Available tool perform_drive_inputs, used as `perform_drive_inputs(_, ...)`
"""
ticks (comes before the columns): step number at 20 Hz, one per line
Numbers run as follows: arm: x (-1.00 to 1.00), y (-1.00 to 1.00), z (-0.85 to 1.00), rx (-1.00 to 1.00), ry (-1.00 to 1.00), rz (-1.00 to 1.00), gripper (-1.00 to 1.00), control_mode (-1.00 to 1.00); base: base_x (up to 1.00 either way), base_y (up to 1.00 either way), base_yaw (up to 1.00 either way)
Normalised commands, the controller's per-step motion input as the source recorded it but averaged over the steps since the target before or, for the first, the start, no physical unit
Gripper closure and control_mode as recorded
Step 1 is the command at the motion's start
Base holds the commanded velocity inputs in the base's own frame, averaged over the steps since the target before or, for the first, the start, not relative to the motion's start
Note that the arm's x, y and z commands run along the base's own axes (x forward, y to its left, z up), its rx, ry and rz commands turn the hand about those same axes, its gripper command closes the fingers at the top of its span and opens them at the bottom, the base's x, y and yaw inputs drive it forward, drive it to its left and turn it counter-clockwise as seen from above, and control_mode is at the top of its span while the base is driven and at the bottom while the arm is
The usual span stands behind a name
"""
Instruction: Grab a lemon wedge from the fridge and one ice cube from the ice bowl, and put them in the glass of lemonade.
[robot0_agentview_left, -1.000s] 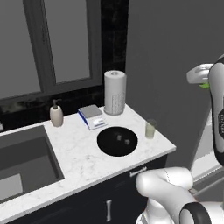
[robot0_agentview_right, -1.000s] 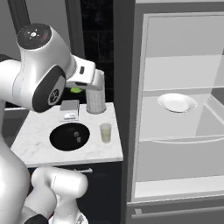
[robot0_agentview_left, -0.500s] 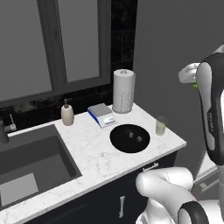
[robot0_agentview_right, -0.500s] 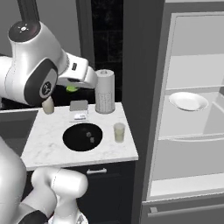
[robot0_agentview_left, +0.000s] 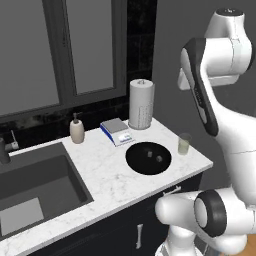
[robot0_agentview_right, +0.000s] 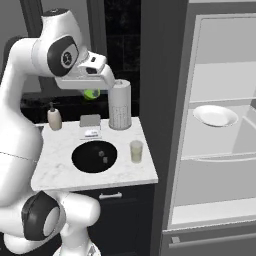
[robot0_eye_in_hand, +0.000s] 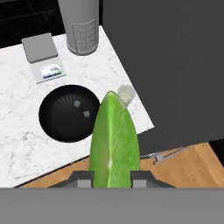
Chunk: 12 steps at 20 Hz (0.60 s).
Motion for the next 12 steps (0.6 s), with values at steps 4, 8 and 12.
perform_drive_inputs(4, 1.00, -0.09, -0.74, 0.00, 0.02, 0.02, 1.00, -1.00, 0.00, 0.00, 0.00)
perform_drive_inputs(8, 1.00, -0.47, -0.99, 0.00, -0.03, 0.04, 1.00, -1.00, 0.00, 0.00, 0.00)
perform_drive_inputs(12, 0.82, -0.69, -0.73, 0.00, -0.08, 0.01, 1.00, -1.00, 0.00, 0.00, 0.00)
